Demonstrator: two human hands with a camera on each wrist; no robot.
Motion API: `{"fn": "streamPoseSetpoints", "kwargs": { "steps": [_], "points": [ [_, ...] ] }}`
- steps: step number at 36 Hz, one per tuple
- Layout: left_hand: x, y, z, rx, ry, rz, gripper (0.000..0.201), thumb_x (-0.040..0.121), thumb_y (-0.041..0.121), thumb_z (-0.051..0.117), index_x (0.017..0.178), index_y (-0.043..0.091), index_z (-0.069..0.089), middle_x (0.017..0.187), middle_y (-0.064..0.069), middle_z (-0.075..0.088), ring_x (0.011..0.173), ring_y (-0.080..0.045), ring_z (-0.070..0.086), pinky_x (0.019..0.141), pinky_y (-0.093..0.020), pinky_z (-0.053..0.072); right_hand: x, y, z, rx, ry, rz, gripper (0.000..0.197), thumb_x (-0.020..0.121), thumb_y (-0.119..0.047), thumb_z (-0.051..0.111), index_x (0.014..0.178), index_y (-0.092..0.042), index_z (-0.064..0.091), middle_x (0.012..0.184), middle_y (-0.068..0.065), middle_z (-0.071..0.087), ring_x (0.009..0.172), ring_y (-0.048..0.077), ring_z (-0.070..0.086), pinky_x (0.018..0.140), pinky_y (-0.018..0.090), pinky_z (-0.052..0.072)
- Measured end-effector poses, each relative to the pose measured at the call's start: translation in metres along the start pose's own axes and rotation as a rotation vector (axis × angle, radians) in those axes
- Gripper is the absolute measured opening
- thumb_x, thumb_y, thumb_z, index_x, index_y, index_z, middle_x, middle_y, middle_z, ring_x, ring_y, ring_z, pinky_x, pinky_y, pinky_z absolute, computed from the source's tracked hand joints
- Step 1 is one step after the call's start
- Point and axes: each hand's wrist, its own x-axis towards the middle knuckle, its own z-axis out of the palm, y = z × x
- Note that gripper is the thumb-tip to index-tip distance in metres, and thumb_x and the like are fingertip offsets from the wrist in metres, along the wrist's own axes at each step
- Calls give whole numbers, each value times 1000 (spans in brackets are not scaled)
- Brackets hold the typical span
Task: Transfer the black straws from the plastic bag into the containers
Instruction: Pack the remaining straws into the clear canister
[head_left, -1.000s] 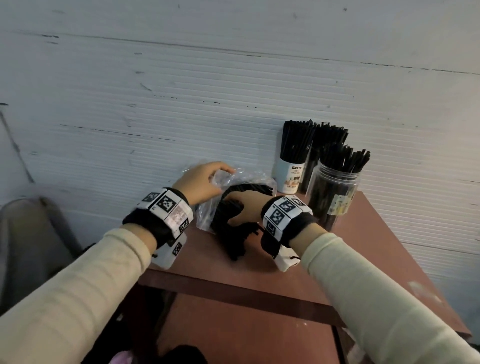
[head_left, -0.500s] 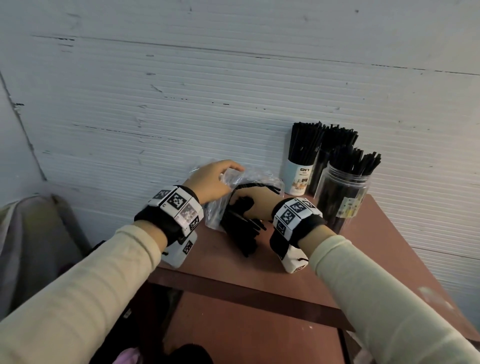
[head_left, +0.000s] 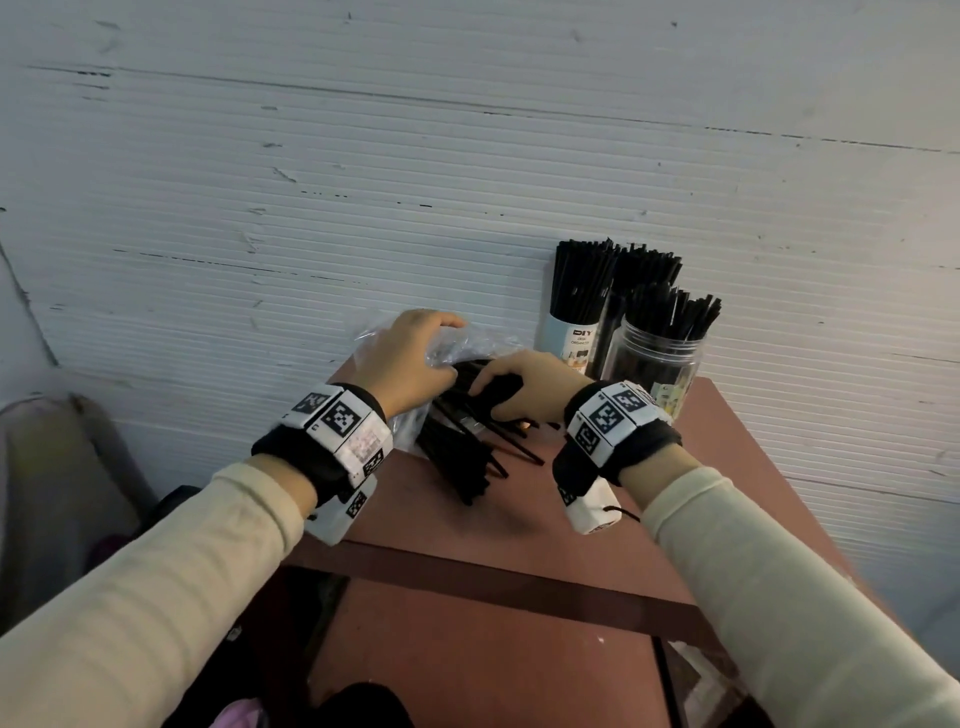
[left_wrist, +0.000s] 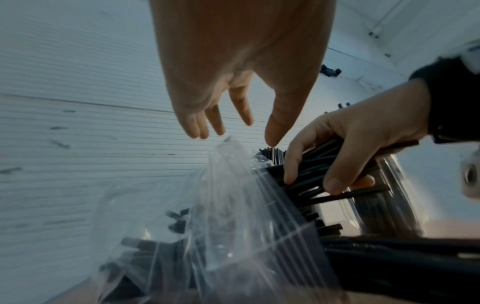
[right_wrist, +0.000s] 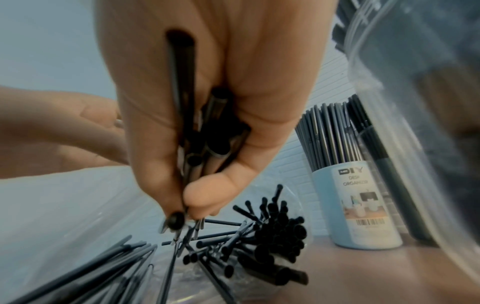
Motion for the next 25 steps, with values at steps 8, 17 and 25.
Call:
{"fn": "streamPoseSetpoints", "kwargs": {
  "steps": [8,17,25],
  "points": [
    [-4,37,14,212,-238,235,72,70,9,74,136,22,47,138,-2,47,127,-20,44,103,-33,39,-23,10,-15,-32,-46,-7,36,78,-14,71,108,-34,70,80,-14,56,62,3,54,60,16,44],
    [13,60,51,379,-434,272,73,59,30,84,122,24,47,111,3,63,102,-19,60,88,-38,51,-52,22,-29,-41,-57,-79,34,75,-16,75,105,-33,71,91,-7,63,73,8,59,72,23,51],
    [18,65,66,291,-367,308,24,81,21,69,103,12,65,97,-5,69,88,-21,63,70,-24,39,-72,38,-39,37,25,-92,44,78,-12,72,118,-30,66,98,-15,63,82,-5,57,72,5,42]
  ]
}}
